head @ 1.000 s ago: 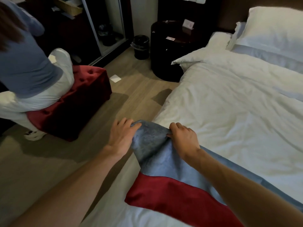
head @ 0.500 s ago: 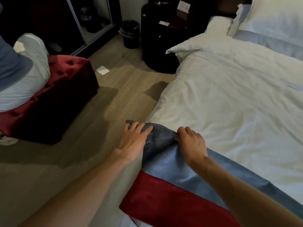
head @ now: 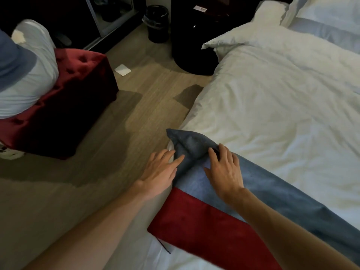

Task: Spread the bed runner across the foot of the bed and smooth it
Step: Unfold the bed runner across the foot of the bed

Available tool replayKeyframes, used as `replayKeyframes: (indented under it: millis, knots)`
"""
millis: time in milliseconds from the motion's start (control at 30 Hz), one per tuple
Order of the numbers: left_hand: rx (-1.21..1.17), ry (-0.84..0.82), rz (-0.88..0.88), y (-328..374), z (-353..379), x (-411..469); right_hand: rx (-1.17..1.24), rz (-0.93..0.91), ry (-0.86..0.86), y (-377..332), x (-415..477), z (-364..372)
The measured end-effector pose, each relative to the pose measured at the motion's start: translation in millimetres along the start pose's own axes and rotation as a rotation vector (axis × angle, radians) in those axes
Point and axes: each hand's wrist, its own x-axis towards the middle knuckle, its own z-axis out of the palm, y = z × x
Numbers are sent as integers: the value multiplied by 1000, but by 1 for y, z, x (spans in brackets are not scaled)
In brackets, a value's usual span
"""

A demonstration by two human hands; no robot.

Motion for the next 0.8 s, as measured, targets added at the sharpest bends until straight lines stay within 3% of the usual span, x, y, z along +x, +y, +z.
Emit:
replayKeyframes:
  millis: [300,467,800]
  knots:
    - [-67,-33,36,35,11,-47,17,-144,-148,-18,-97,13]
    - [-5,-83,142,51,21,-80,35,-133,-207,-27,-143,38]
    - [25,-153,95,61,47,-151,62,-93,-234,-48,-196,77]
